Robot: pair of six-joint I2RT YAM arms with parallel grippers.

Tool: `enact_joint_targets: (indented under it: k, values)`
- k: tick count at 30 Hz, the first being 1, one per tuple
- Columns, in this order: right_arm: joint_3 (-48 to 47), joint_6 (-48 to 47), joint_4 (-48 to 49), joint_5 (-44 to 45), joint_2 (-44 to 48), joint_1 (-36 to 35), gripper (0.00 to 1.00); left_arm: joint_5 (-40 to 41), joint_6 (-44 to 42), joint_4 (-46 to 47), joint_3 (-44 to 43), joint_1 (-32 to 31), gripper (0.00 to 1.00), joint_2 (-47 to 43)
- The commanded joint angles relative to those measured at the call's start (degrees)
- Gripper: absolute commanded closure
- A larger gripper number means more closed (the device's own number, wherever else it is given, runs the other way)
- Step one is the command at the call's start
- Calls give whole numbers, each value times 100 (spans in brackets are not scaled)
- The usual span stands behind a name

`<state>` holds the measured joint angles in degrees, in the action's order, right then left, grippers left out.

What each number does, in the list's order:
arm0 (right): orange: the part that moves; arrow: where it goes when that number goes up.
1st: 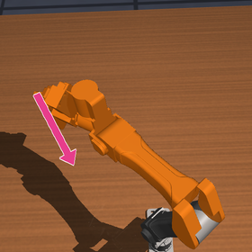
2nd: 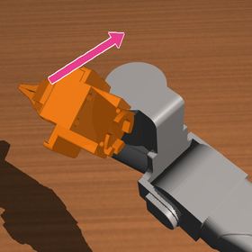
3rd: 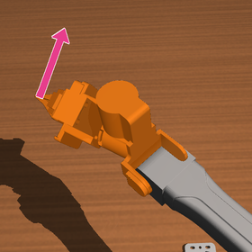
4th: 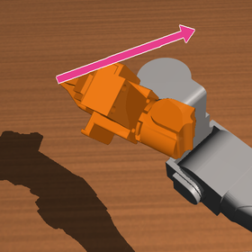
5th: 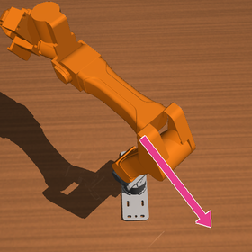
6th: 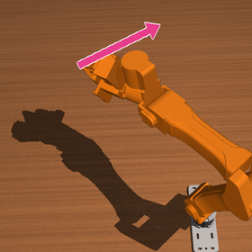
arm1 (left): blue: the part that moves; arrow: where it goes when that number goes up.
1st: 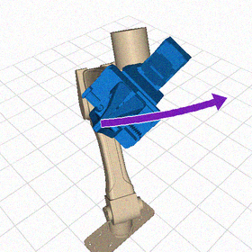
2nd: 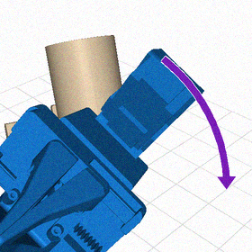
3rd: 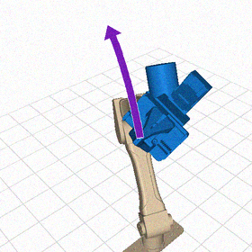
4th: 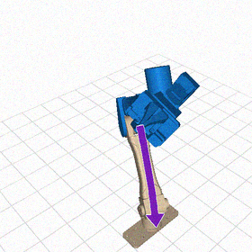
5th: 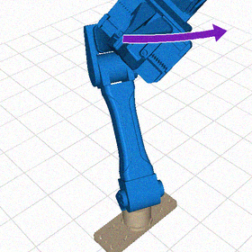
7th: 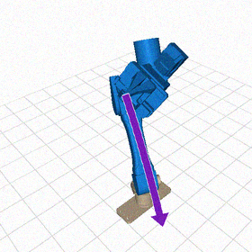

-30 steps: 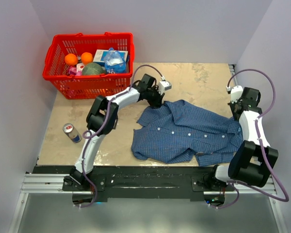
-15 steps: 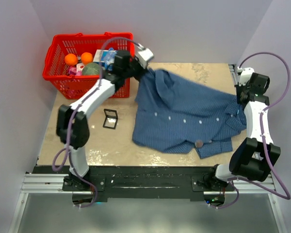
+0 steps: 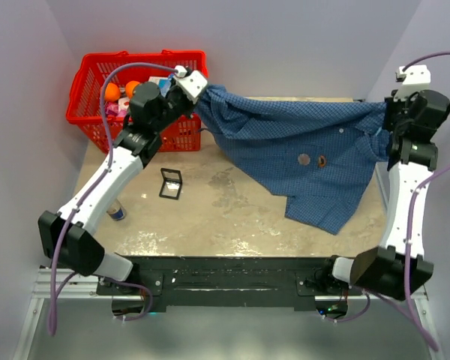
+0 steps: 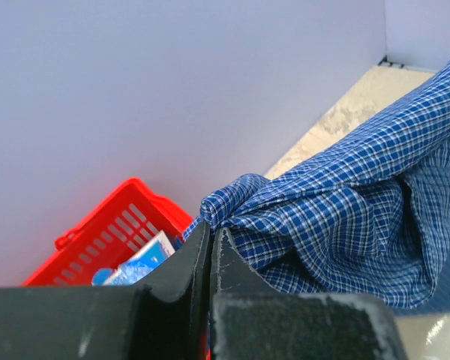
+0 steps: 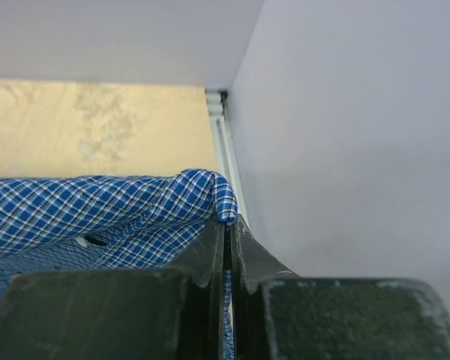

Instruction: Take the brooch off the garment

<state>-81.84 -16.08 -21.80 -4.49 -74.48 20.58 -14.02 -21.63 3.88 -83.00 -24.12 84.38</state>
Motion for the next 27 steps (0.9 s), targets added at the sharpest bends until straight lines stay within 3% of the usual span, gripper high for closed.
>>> enact_joint_targets:
  k: [1, 7, 17, 24, 27]
  values:
    - [-429, 52, 150, -113, 1004, 16, 100, 118, -35, 131, 179, 21, 100, -1044]
    - [-718, 192, -61, 53, 1936, 16, 100, 347, -105, 96, -13, 21, 100, -1897]
    - [-2054, 746, -368, 432, 2219, 8, 100, 541, -342, 200, -945, 21, 100, -2136]
    - [-1353, 659, -430, 494, 2122, 8, 100, 611, -500, 271, -771, 21, 100, -1715]
    - [-537, 483, -334, 283, 2165, 8, 100, 690, -623, 665, -192, 21, 100, -1477]
